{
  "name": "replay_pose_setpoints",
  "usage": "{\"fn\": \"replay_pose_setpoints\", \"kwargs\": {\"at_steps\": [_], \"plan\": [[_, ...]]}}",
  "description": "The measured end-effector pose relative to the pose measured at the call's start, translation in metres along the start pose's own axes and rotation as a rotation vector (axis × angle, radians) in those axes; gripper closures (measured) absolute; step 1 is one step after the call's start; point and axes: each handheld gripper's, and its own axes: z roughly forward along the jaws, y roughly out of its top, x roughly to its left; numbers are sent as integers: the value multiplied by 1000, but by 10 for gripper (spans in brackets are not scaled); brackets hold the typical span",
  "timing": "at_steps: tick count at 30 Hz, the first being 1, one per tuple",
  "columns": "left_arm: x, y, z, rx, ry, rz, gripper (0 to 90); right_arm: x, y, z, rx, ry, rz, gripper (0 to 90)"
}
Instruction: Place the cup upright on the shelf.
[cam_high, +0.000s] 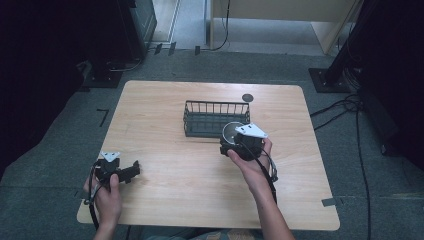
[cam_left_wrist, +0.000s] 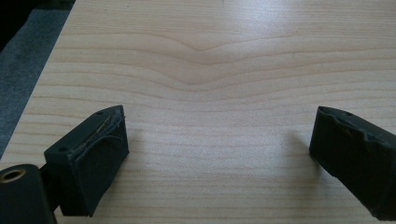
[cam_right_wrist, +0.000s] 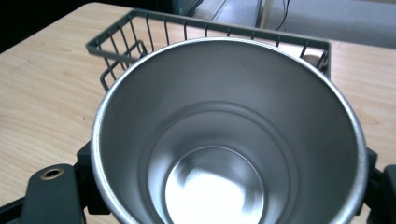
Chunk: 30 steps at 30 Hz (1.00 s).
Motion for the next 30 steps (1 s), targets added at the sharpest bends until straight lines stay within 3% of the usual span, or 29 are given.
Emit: {"fn": "replay_pose_setpoints", "kwargs": {"at_steps": [9, 18, 30], "plan": [[0, 0, 0, -2, 0, -3, 48, 0, 28, 5, -19, -5, -25, 178], [0, 0, 0, -2, 1, -2, 48, -1, 45, 14, -29, -2, -4, 179], [0, 0, 0, -2, 0, -2, 48, 2, 70, 40, -36, -11, -5, 179]]}}
